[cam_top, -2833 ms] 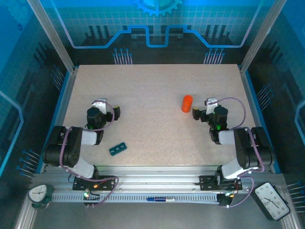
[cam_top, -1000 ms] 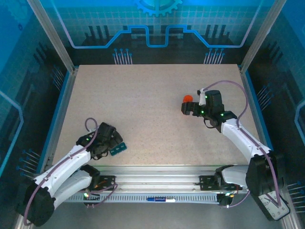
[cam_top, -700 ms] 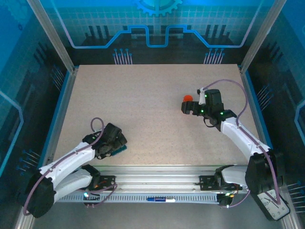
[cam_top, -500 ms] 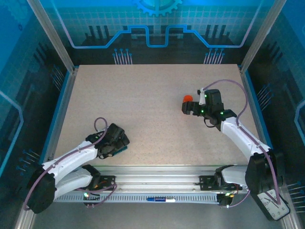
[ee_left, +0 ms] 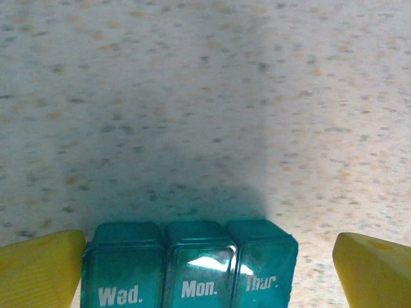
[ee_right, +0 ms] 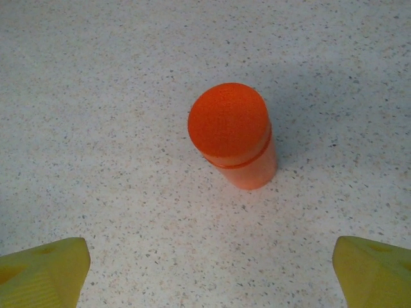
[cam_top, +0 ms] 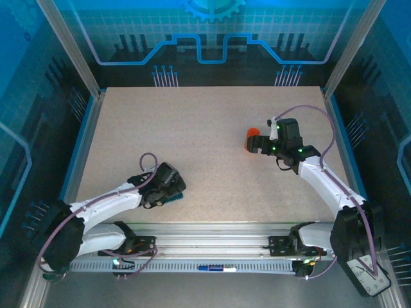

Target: Sort the pills into containers

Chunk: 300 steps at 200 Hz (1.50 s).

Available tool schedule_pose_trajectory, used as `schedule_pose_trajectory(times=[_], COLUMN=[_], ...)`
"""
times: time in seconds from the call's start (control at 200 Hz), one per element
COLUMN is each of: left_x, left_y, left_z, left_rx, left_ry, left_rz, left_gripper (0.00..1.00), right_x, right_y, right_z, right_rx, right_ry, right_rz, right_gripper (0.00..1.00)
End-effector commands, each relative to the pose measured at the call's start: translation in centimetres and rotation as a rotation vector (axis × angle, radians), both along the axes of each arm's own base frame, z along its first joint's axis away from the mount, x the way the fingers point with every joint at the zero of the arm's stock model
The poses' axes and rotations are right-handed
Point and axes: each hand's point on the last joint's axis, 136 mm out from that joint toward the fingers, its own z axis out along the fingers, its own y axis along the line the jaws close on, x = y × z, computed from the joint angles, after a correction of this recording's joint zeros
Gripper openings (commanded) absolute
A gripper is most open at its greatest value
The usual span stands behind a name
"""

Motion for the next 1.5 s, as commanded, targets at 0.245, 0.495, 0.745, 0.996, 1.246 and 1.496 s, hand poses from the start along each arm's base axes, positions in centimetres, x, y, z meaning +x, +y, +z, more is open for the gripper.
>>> schedule_pose_trajectory(times=[0.245,0.495,0.745,0.996,1.246,1.496], left_x=[2.6,3.4,5.5,8.7,11.4,12.2], left_y=[-7.2,-12.8,-15.6,-12.1,-5.2,-0.4], left_z=[1.3,0.9,1.8,4.6,6.9,8.4], left_rx=[-0.085,-0.135,-0.138,-0.116,-0.109,-0.127], left_ry=[-0.039,-0.028,-0.078,-0.157,-0.231,-0.276], left_rz=[-0.161,-0.281,-0.349,-0.313,-0.207,-0.124], left_gripper=[0.99,0.99,0.99,0.99,0.99,0.99], right_x=[-0.8,-2.0,-2.9,-6.0,-9.9,-12.2], right_y=[-2.1,-3.1,-1.5,4.3,11.4,15.7], right_z=[1.3,0.6,0.4,-1.9,-5.1,-8.6], right_rx=[-0.008,-0.006,0.078,0.096,0.052,-0.122], right_ry=[-0.011,0.015,0.023,0.054,0.08,0.084], right_rz=[-0.041,-0.057,0.005,0.243,0.544,0.76], right_gripper=[0.98,0.98,0.96,0.92,0.85,0.81])
